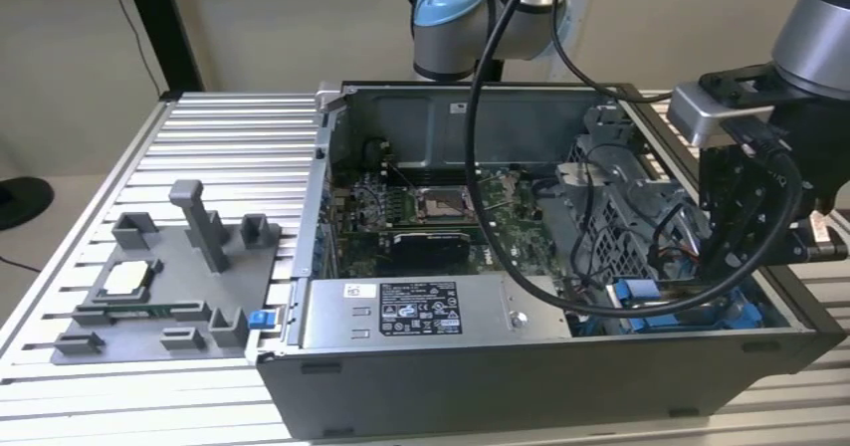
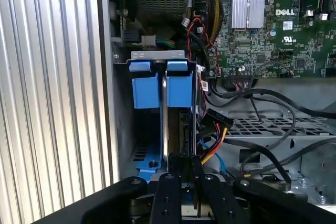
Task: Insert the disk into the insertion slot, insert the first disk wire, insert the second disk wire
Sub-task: 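Insert the first disk wire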
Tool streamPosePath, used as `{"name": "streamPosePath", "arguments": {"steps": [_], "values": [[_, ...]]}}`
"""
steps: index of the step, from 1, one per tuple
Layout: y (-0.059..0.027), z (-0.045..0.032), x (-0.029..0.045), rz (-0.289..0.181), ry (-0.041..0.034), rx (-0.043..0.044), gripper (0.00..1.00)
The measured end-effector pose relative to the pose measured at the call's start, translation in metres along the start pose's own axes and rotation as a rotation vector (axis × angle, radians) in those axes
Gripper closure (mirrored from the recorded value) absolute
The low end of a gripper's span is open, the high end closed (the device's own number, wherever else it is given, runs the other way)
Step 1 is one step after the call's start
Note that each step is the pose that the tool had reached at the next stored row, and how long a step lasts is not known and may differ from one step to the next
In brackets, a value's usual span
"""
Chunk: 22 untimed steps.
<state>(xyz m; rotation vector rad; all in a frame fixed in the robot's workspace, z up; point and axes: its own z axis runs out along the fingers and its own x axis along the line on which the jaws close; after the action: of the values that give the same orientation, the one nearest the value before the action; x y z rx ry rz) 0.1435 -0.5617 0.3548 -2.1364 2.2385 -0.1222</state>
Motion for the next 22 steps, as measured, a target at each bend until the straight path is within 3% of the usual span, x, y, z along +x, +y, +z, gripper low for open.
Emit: {"name": "streamPosePath", "arguments": {"steps": [22], "values": [[0.0012,0.0097,-0.0018,0.000,-0.0003,0.0046,1.00]]}}
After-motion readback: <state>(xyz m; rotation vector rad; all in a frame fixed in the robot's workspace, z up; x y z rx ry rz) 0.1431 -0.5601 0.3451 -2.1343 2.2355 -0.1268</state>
